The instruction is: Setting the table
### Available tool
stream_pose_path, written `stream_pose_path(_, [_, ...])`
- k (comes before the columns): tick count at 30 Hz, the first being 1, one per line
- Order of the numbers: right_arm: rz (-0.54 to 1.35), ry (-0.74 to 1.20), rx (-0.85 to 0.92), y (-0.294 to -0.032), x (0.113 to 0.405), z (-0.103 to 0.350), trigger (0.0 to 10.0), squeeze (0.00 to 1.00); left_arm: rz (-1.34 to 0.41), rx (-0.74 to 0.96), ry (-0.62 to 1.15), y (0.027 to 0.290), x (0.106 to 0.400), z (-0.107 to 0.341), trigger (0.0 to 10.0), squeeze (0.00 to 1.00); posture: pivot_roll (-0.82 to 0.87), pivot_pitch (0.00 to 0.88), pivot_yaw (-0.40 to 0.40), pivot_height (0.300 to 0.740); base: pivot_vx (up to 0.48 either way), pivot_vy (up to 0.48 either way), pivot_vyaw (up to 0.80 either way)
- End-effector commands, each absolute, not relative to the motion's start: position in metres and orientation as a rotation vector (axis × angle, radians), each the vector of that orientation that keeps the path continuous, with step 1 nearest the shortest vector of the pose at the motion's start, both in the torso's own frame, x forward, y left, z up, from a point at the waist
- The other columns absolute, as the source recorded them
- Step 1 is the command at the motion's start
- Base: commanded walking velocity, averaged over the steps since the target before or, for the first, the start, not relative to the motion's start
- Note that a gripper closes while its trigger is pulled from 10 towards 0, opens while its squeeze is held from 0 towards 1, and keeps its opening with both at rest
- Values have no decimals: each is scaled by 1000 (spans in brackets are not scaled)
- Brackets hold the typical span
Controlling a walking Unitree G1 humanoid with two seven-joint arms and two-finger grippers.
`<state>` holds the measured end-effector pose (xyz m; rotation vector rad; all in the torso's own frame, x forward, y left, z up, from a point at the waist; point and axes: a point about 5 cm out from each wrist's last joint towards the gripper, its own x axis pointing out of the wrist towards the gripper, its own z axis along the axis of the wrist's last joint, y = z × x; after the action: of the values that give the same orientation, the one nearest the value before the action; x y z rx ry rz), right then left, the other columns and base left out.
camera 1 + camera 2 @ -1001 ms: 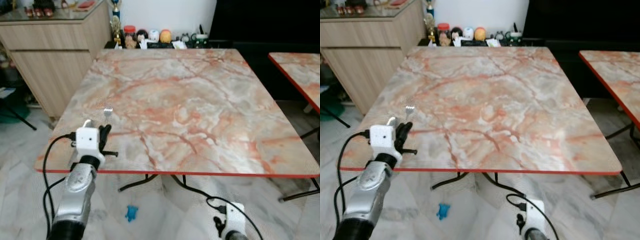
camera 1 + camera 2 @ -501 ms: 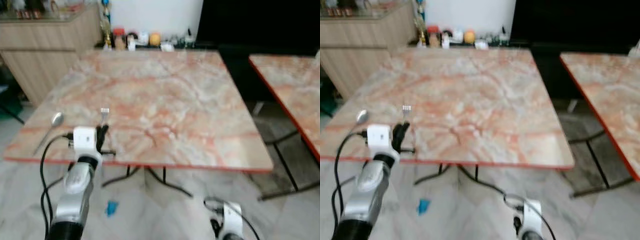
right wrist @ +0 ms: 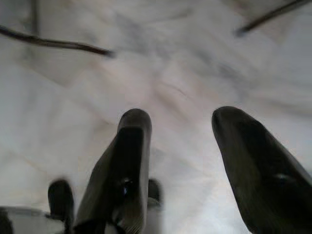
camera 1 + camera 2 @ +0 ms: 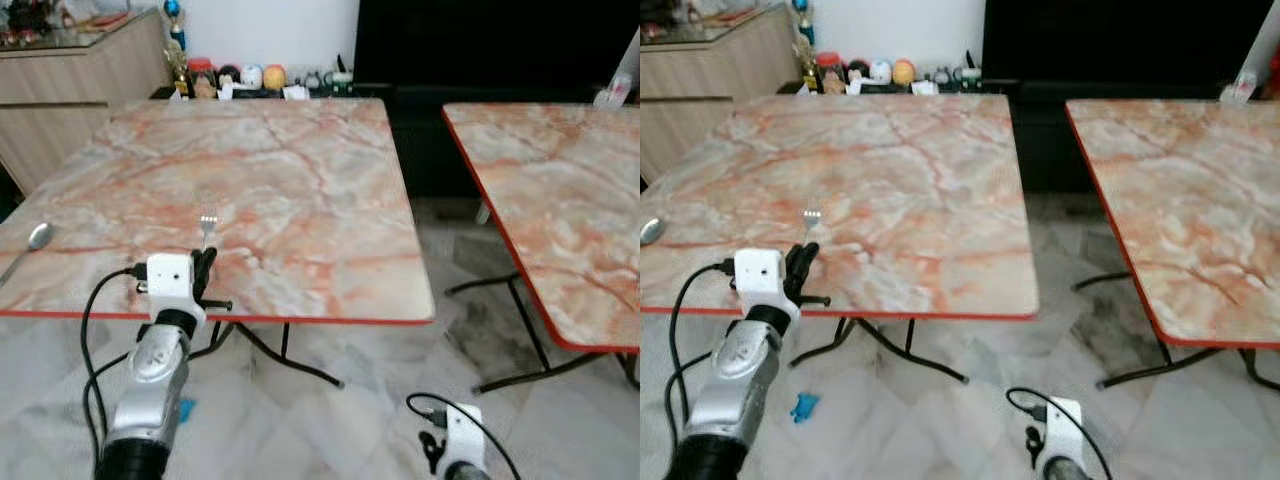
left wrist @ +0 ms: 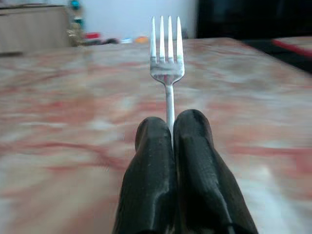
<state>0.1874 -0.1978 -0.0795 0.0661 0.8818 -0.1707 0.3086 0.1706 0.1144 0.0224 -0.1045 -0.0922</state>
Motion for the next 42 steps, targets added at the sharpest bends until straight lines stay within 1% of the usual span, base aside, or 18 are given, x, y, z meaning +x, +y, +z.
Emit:
stream_pose_path(1, [-162,860,80,-193,194,-76,10000,0,-73,57,-111,179,310,119,10000,0,97,0,5,740,0,-409,0])
stream_pose_path(16, [-154,861,74,-193,194,-77,10000,0,-74,57,-109,176,311,119,10000,0,92,0,4,740,0,-400,0])
stream_pose_path(42, [-128,871,53,-191,193,-78,10000,0,-105,67,-111,172,310,118,10000,0,74,0,9,740,0,-327,0])
